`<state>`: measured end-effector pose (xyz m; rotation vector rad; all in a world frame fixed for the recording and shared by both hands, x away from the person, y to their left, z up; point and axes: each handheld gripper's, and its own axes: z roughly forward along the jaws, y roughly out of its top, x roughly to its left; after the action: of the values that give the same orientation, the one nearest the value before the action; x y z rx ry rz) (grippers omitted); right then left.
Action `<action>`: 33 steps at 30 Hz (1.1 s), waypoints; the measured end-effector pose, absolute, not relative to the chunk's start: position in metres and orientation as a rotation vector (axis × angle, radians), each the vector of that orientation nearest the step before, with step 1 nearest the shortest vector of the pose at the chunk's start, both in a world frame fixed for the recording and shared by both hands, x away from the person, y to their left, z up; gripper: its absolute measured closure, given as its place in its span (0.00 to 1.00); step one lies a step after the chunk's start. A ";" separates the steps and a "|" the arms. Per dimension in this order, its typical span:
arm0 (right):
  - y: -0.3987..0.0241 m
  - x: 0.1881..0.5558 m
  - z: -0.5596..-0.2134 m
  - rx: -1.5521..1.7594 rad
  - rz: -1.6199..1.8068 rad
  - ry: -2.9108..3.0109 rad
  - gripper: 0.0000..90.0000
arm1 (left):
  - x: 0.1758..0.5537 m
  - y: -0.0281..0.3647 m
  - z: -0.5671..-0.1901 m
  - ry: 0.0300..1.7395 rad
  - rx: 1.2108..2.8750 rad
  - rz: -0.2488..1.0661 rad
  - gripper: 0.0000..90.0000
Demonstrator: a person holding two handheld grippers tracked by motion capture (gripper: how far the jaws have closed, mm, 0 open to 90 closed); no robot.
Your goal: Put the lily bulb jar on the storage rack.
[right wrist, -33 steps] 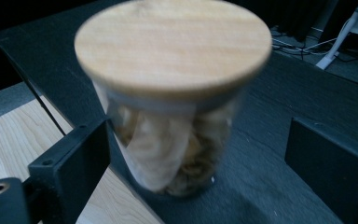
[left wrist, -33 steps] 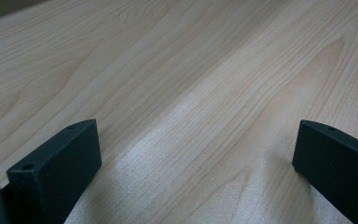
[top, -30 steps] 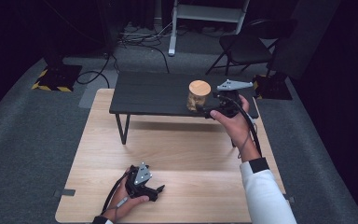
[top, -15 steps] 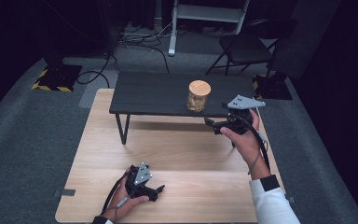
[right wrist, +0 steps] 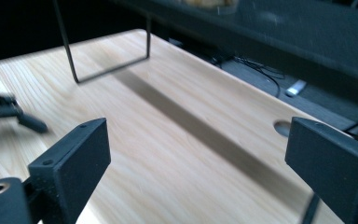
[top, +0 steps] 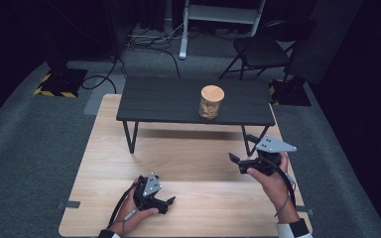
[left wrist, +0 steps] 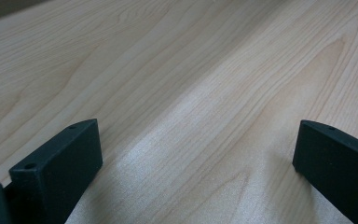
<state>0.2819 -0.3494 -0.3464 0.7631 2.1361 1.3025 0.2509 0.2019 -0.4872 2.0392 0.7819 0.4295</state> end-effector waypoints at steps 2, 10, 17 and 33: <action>-0.351 0.279 -0.348 0.766 1.297 2.136 0.07 | 0.251 0.202 -0.487 0.782 2.039 0.429 0.01; -0.367 0.262 -0.377 0.801 1.281 2.170 0.07 | 0.251 0.202 -0.487 0.782 2.039 0.430 0.01; -0.372 0.254 -0.399 0.830 1.265 2.199 0.07 | 0.251 0.202 -0.487 0.781 2.040 0.430 0.01; -0.373 0.230 -0.452 0.901 1.181 2.236 0.07 | 0.251 0.202 -0.487 0.782 2.040 0.431 0.01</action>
<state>0.2298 -0.3731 -0.4525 0.9010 2.2362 1.1814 0.2509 0.2017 -0.4871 2.0403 0.7816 0.4305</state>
